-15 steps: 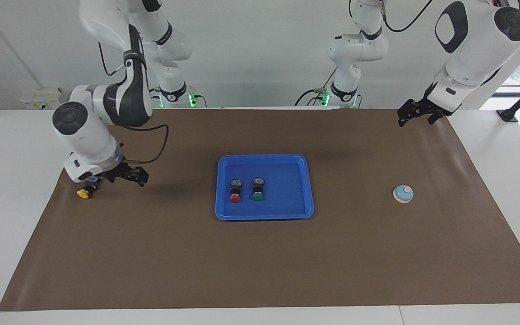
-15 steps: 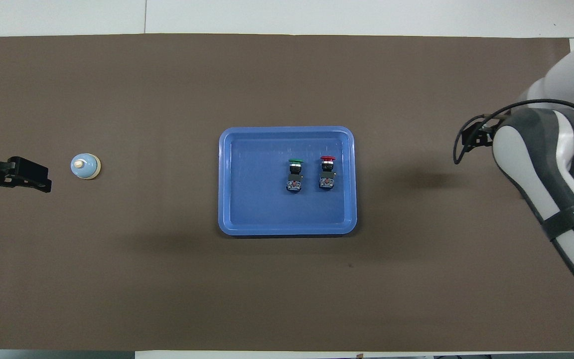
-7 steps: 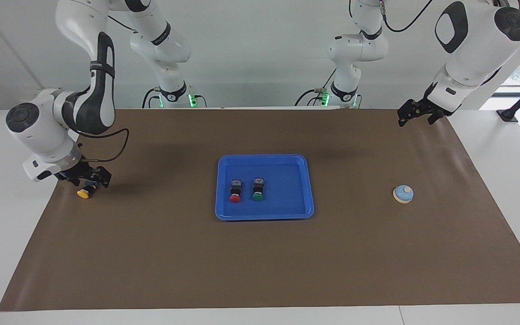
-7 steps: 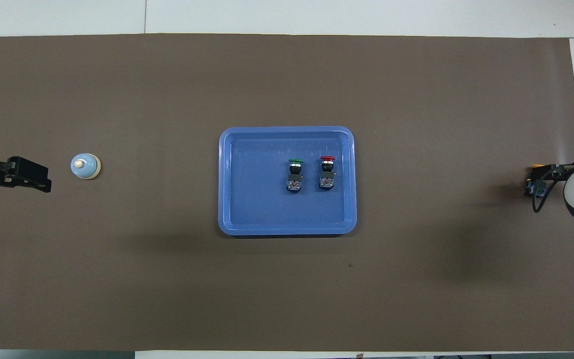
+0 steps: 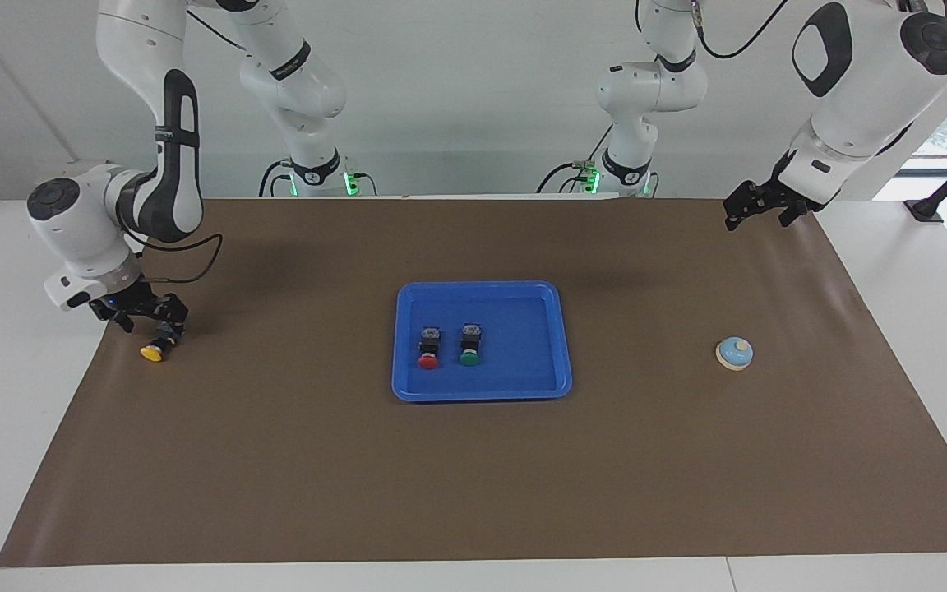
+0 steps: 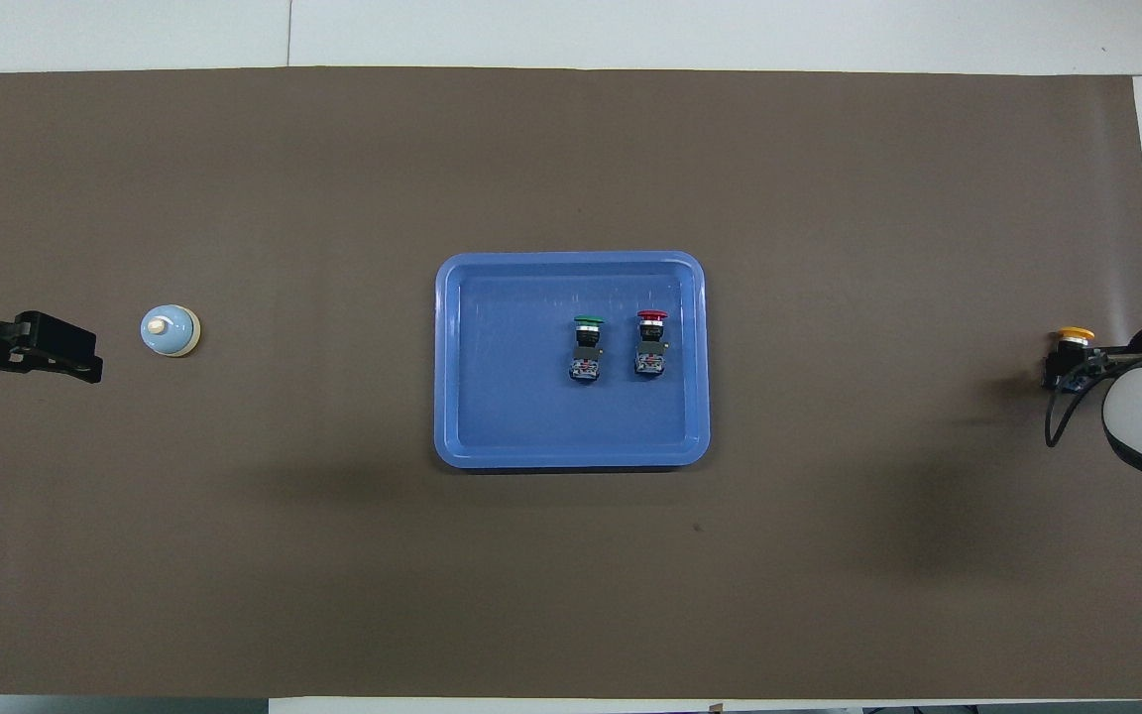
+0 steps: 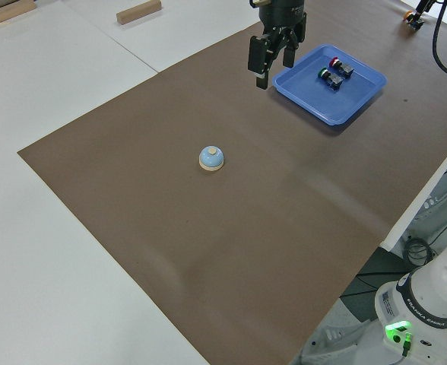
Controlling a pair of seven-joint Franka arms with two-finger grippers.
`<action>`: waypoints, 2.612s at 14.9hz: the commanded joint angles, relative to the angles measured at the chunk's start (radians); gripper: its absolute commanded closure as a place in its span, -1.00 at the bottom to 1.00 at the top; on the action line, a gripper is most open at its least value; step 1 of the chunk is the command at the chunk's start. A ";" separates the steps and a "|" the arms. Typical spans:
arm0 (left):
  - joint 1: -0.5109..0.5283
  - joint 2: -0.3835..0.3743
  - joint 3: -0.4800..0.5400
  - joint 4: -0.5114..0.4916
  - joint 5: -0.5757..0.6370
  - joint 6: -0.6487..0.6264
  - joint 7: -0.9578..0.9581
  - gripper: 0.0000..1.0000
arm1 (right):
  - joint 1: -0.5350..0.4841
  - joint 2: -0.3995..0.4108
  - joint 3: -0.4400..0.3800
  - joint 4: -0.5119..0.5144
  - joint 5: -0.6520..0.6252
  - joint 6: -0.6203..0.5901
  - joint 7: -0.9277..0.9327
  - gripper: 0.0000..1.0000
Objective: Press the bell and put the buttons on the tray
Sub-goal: 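Move the right gripper to the yellow-capped button and grasp it, then carry the yellow button with the right gripper into the tray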
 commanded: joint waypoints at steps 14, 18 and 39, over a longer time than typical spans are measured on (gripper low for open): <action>0.006 -0.011 -0.002 -0.003 -0.009 0.004 -0.006 -1.00 | 0.011 -0.012 0.037 -0.040 0.020 0.070 -0.012 1.00; 0.006 -0.011 -0.002 -0.003 -0.009 0.004 -0.006 -1.00 | 0.032 -0.020 0.172 0.097 0.018 -0.157 0.179 1.00; 0.006 -0.011 -0.002 -0.003 -0.009 0.004 -0.006 -1.00 | 0.931 0.360 0.174 0.675 -0.006 -0.356 1.155 1.00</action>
